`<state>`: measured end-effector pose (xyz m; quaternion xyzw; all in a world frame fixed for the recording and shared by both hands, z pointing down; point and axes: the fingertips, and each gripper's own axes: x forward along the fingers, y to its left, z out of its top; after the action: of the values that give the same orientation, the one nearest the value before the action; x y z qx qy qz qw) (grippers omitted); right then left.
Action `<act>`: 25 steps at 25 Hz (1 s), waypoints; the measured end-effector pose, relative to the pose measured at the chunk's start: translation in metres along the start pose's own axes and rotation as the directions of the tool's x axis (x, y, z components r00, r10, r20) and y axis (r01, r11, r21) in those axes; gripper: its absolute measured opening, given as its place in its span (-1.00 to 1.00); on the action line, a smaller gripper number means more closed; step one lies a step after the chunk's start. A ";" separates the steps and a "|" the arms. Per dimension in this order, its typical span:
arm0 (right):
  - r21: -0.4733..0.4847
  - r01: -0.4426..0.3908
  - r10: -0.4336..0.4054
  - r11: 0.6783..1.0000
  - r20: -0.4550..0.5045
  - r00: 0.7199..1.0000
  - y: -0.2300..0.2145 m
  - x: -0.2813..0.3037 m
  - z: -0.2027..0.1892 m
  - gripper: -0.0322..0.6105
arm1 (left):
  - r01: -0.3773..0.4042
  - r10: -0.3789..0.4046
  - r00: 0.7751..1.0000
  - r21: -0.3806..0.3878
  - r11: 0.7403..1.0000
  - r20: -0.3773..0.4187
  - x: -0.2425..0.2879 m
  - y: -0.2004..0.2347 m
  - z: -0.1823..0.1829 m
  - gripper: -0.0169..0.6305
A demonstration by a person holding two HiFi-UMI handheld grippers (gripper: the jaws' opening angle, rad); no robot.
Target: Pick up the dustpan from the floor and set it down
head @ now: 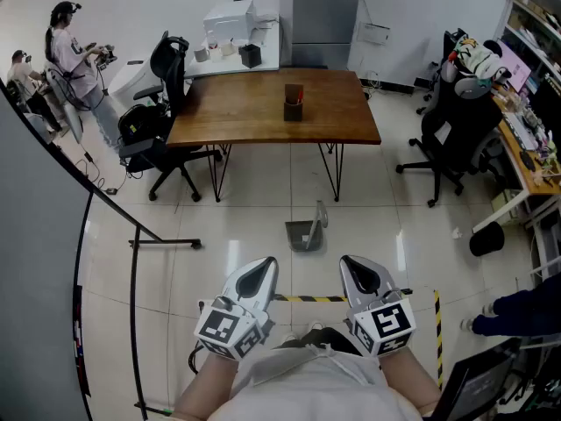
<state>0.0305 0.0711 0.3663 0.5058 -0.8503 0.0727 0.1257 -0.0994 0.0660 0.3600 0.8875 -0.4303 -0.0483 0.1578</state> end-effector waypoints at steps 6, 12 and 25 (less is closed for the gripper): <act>0.027 0.011 -0.010 1.000 -0.019 1.000 -0.023 0.030 -0.006 -0.90 | -0.009 0.009 1.000 -0.018 1.000 -0.024 0.028 0.022 -0.002 -0.91; 0.063 -0.009 0.009 0.998 -0.002 1.000 -0.075 0.080 0.000 -0.90 | -0.043 0.043 0.998 -0.009 0.999 -0.037 0.089 0.047 -0.001 -0.91; 0.074 0.008 -0.001 0.997 -0.099 0.995 -0.156 0.185 0.004 -0.90 | -0.071 0.071 0.997 0.011 0.997 -0.016 0.198 0.107 0.027 -0.91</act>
<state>0.0829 -0.1603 0.4155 0.5078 -0.8387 0.1290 0.1488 -0.0618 -0.1564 0.3790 0.8727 -0.4606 -0.0330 0.1585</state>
